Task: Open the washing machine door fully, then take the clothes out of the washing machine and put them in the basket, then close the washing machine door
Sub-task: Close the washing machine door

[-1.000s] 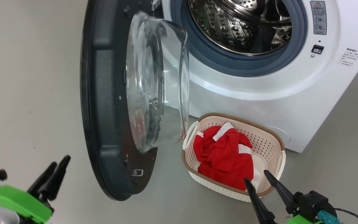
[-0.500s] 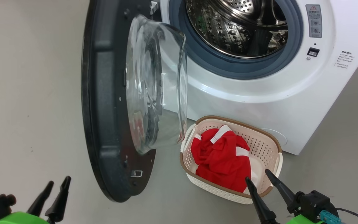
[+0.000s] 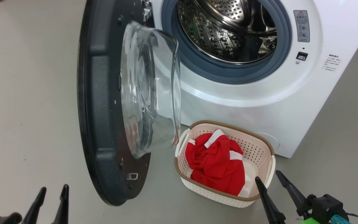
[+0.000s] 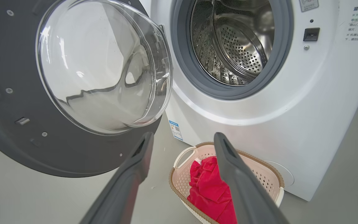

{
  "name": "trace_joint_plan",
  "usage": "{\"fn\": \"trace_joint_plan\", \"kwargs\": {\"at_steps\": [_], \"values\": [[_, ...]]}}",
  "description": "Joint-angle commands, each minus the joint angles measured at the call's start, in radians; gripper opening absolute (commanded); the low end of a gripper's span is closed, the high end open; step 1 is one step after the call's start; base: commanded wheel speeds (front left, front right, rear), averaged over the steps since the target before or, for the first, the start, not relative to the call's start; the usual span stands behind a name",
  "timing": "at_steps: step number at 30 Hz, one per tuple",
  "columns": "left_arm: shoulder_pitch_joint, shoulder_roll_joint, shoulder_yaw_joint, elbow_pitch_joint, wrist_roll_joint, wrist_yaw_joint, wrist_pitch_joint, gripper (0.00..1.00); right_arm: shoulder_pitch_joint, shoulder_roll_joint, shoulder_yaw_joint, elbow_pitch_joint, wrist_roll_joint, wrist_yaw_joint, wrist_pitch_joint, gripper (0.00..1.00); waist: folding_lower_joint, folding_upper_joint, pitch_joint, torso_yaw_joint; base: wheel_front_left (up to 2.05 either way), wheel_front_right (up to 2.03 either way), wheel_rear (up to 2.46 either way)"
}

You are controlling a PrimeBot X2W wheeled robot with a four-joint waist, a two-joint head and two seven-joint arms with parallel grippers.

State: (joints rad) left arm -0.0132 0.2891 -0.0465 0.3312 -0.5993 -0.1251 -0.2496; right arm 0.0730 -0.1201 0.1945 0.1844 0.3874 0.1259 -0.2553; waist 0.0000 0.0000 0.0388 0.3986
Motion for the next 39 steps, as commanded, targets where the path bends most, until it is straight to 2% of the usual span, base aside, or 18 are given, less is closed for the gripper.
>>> {"fn": "trace_joint_plan", "kwargs": {"at_steps": [1, 6, 13, 26, 39], "values": [[-0.005, 0.005, 0.063, -0.047, 0.054, -0.006, -0.012, 1.00, -0.003, -0.006, 0.010, -0.034, 0.017, 0.005, -0.006, 1.00, 0.0000, 0.0000, -0.007, -0.004, 0.00, 0.00, 0.00], [0.029, -0.045, 0.118, -0.114, 0.169, -0.006, -0.012, 1.00, 0.017, 0.000, -0.004, -0.052, 0.016, 0.005, -0.006, 1.00, 0.0000, 0.0000, -0.018, -0.008, 0.00, 0.00, 0.00], [0.059, -0.088, 0.152, -0.151, 0.234, -0.006, -0.012, 1.00, 0.040, 0.010, -0.014, -0.062, 0.014, 0.005, -0.006, 1.00, 0.0000, 0.0000, -0.024, -0.013, 0.00, 0.00, 0.00], [0.074, -0.112, 0.169, -0.162, 0.259, -0.006, -0.012, 1.00, 0.048, 0.021, -0.020, -0.052, 0.010, 0.005, -0.006, 1.00, 0.0000, 0.0000, -0.026, -0.013, 0.00, 0.00, 0.00], [0.062, -0.106, 0.171, -0.160, 0.255, -0.006, -0.012, 1.00, 0.039, 0.029, -0.018, -0.051, 0.007, 0.005, -0.006, 1.00, 0.0000, 0.0000, -0.025, -0.008, 0.00, 0.00, 0.00]]}}
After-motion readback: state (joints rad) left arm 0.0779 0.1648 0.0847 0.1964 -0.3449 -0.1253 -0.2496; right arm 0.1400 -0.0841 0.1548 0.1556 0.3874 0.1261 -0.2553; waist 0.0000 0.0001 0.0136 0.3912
